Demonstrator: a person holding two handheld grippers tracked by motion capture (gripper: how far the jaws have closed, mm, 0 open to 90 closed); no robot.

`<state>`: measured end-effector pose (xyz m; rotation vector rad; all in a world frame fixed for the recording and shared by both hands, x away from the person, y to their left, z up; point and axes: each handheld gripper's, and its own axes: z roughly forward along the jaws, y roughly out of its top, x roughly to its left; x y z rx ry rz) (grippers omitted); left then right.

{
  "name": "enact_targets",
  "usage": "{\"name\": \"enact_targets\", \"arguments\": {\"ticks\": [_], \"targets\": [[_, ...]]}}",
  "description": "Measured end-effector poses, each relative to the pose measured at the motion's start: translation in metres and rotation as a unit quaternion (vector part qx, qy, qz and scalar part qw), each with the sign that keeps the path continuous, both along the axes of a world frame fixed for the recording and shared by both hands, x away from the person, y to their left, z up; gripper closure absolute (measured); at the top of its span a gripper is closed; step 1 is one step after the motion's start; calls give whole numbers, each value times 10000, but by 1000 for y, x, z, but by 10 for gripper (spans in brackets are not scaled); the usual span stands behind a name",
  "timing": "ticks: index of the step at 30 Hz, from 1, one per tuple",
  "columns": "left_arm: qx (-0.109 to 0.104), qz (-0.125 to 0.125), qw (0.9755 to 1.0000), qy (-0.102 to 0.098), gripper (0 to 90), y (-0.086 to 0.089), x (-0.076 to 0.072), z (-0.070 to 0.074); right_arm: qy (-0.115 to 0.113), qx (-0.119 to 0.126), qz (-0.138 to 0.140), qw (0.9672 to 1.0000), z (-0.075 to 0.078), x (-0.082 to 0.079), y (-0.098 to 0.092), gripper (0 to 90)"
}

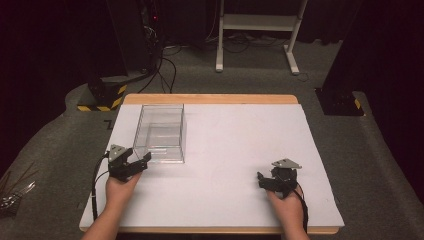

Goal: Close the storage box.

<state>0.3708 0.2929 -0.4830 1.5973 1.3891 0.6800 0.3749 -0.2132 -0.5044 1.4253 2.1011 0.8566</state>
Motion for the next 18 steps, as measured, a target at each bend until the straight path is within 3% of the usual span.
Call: {"name": "enact_targets", "arguments": {"ticks": [5,9,14,17,18], "targets": [[38,40,9999,-129,269,-1,2,-1,-6,0,4,10000,0,0,0,153],[71,113,9998,-123,353,-2,4,-3,-6,0,4,10000,0,0,0,154],[198,120,9996,-168,381,-4,3,-3,-3,-1,-1,10000,0,0,0,154],[98,123,9998,-128,396,-4,2,-2,-6,-3,3,10000,0,0,0,154],[75,84,9999,-97,356,-3,0,-1,-6,0,5,10000,0,0,0,153]]}}
